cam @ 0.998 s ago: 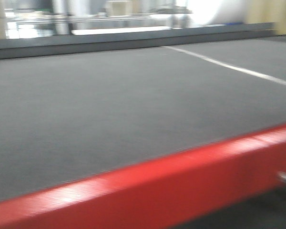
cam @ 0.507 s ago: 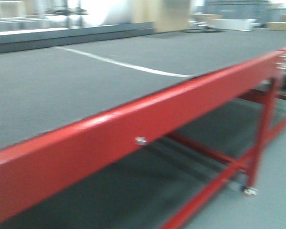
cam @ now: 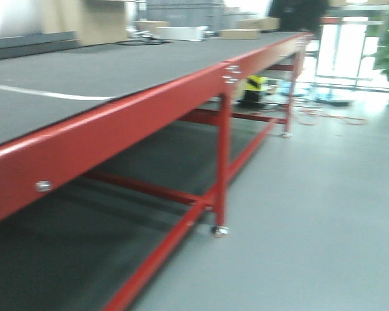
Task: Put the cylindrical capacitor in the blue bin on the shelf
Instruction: 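Drive the base to the shelf of blue bins holding both cylinders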
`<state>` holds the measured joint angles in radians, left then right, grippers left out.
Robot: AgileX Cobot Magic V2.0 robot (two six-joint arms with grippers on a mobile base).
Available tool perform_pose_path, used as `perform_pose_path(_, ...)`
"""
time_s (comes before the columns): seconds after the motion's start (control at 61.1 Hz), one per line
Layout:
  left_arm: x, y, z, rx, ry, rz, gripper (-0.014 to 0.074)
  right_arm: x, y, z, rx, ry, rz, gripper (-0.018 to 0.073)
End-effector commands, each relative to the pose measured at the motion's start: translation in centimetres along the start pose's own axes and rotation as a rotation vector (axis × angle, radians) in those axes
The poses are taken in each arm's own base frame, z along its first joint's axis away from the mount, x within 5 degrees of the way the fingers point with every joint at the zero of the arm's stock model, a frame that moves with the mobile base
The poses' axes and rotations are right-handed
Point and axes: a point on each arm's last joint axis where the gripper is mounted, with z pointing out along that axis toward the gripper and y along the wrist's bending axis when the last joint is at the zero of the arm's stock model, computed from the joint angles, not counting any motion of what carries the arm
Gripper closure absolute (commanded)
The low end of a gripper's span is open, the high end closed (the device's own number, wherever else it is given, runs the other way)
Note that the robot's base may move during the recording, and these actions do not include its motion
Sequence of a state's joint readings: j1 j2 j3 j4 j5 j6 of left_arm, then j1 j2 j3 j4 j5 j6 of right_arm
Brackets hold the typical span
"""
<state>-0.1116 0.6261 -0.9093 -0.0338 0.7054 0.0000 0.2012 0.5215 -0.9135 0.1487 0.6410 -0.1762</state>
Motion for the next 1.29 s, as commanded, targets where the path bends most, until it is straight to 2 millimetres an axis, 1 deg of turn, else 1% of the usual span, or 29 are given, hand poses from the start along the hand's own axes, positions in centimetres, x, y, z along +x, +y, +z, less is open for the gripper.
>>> perform_pose_path(0.0,-0.32,-0.09,-0.24,0.009,-0.034,-0.003,0.0707,-0.31,-0.03,-0.2,0.005,-0.029,-0.013,0.0721)
perform_pose_path(1.277,-0.32,-0.09,-0.24,0.009,-0.034,-0.003,0.0707,-0.31,-0.03,-0.2,0.005,-0.029,-0.013,0.0721)
